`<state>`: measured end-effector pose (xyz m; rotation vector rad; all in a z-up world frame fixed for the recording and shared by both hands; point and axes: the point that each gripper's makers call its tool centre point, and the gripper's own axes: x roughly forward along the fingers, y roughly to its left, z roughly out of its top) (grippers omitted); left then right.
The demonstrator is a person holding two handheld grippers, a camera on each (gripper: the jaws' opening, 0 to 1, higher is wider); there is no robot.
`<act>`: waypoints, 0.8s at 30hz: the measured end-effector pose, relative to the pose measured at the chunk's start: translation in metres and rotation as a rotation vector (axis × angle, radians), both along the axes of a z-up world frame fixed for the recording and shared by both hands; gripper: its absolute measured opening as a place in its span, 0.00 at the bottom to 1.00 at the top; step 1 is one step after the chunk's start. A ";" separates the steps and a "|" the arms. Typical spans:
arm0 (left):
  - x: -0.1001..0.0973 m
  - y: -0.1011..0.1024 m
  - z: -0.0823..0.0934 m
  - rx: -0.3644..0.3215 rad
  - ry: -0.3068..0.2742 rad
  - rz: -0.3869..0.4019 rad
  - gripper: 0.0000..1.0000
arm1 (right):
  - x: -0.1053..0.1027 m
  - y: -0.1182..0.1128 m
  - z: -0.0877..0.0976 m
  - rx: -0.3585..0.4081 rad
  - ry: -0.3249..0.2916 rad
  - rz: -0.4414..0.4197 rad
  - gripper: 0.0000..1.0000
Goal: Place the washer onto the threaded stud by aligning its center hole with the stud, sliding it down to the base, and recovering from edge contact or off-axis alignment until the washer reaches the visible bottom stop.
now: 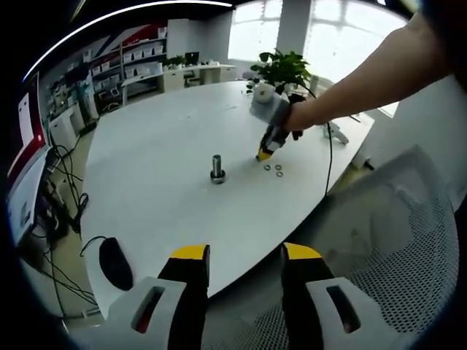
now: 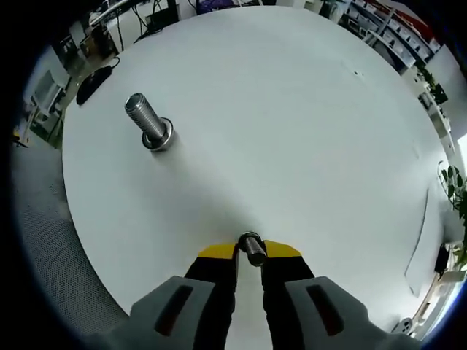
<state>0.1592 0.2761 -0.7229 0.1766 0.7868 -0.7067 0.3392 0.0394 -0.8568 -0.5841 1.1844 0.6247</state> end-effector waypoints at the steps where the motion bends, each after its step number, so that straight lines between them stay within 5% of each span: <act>1: 0.000 0.000 0.000 0.001 0.000 -0.002 0.37 | -0.001 -0.001 0.000 -0.001 0.000 0.003 0.14; 24: -0.001 -0.001 -0.001 0.004 0.003 -0.011 0.37 | -0.021 -0.019 -0.005 0.004 0.050 -0.050 0.19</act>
